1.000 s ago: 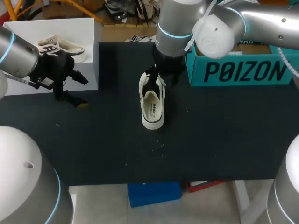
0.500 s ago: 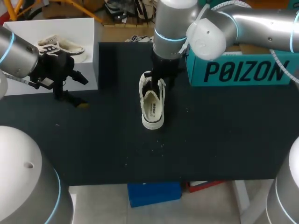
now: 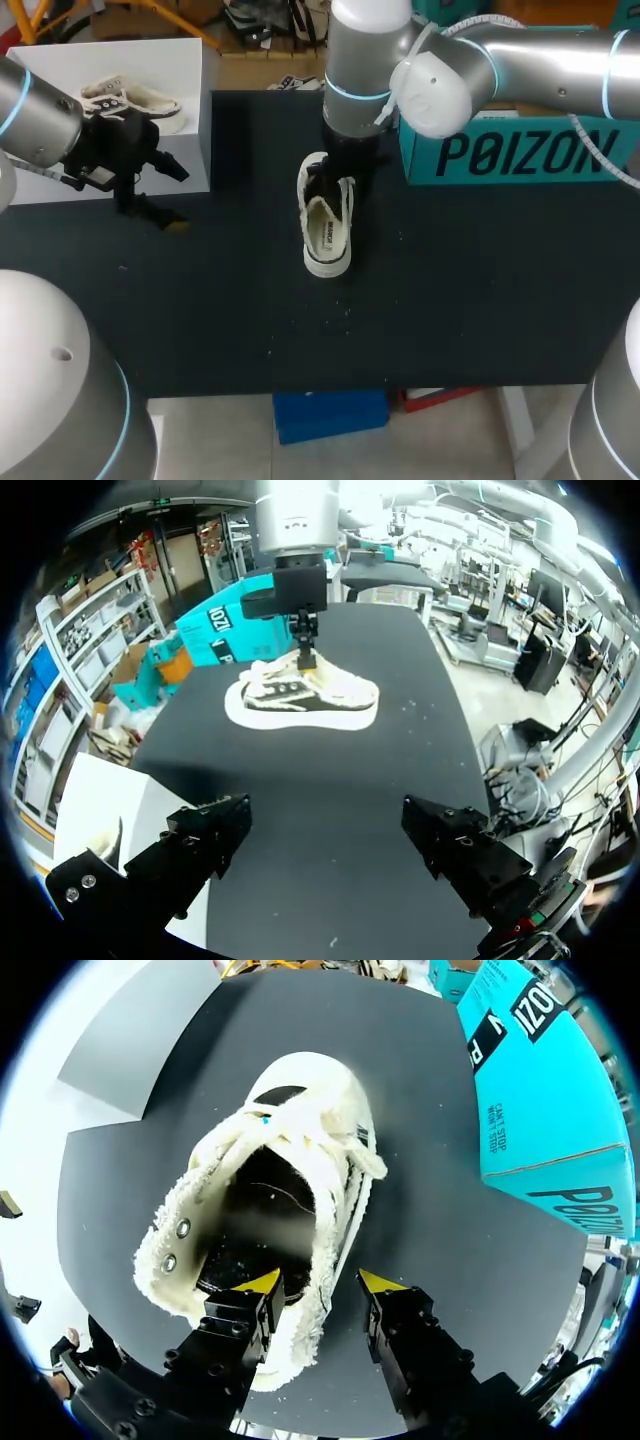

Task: Take the shoe out of the shoebox, open the shoe tongue, remove and reinsert the insole, then place the shoe into the shoebox

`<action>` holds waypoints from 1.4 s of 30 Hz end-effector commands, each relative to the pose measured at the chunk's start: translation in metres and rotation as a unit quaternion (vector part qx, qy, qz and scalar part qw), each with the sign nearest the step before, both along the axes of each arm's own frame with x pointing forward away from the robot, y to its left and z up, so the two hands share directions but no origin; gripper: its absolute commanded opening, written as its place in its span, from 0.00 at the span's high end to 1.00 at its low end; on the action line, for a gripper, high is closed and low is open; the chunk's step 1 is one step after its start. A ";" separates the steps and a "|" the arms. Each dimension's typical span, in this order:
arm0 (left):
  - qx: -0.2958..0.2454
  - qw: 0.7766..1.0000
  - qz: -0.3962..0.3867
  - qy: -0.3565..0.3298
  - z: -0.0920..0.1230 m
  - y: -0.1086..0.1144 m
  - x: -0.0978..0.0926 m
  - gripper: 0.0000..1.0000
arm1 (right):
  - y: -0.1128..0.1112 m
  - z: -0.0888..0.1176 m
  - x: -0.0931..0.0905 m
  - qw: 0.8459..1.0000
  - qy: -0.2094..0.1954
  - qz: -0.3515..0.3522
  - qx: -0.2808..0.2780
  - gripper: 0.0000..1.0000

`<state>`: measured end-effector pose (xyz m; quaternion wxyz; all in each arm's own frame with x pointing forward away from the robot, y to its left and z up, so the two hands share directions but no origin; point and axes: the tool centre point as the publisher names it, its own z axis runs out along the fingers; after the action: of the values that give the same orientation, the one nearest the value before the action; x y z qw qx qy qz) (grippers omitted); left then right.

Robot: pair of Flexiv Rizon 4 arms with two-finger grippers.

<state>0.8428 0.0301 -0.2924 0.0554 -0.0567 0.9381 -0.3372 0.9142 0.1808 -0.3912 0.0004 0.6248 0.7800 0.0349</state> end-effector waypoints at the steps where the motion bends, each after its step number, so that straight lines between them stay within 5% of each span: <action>1: -0.001 1.000 0.001 -0.003 -0.002 0.000 0.000 0.00 | 0.006 -0.010 0.003 1.000 0.002 -0.003 -0.004 0.57; 8: -0.001 1.000 0.001 -0.003 -0.002 0.000 0.000 0.00 | 0.005 -0.022 0.001 1.000 0.008 -0.009 -0.008 0.70; 9: -0.001 1.000 0.001 -0.003 -0.002 0.000 0.000 0.00 | 0.004 -0.023 0.002 1.000 0.009 -0.009 -0.008 0.80; 10: -0.001 1.000 0.001 -0.003 -0.002 0.000 0.000 0.00 | 0.006 -0.023 0.000 1.000 0.010 -0.010 -0.004 1.00; 17: -0.001 1.000 0.001 -0.003 -0.002 0.000 0.000 0.00 | 0.005 -0.008 0.000 0.998 0.017 0.033 0.043 1.00; 26: -0.001 1.000 0.001 -0.003 -0.002 0.000 0.000 0.00 | -0.005 0.075 0.006 0.989 -0.002 0.138 0.044 1.00; 30: -0.001 1.000 0.001 -0.003 -0.002 0.000 0.000 0.00 | -0.004 0.115 0.013 0.964 0.002 0.266 0.009 1.00; 34: -0.001 1.000 0.001 -0.003 -0.002 0.000 0.000 0.00 | -0.013 0.160 0.020 0.905 0.041 0.420 -0.059 1.00; 40: -0.001 1.000 0.001 -0.003 -0.002 0.000 0.000 0.00 | -0.053 0.233 0.042 0.889 0.072 0.444 -0.092 1.00; 42: -0.001 1.000 0.001 -0.003 -0.002 0.000 0.000 0.00 | -0.053 0.233 0.042 0.889 0.072 0.444 -0.092 1.00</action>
<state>0.8428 0.0301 -0.2926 0.0555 -0.0568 0.9381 -0.3373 0.9491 0.1313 -0.2299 -0.0046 0.3143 0.9493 -0.0046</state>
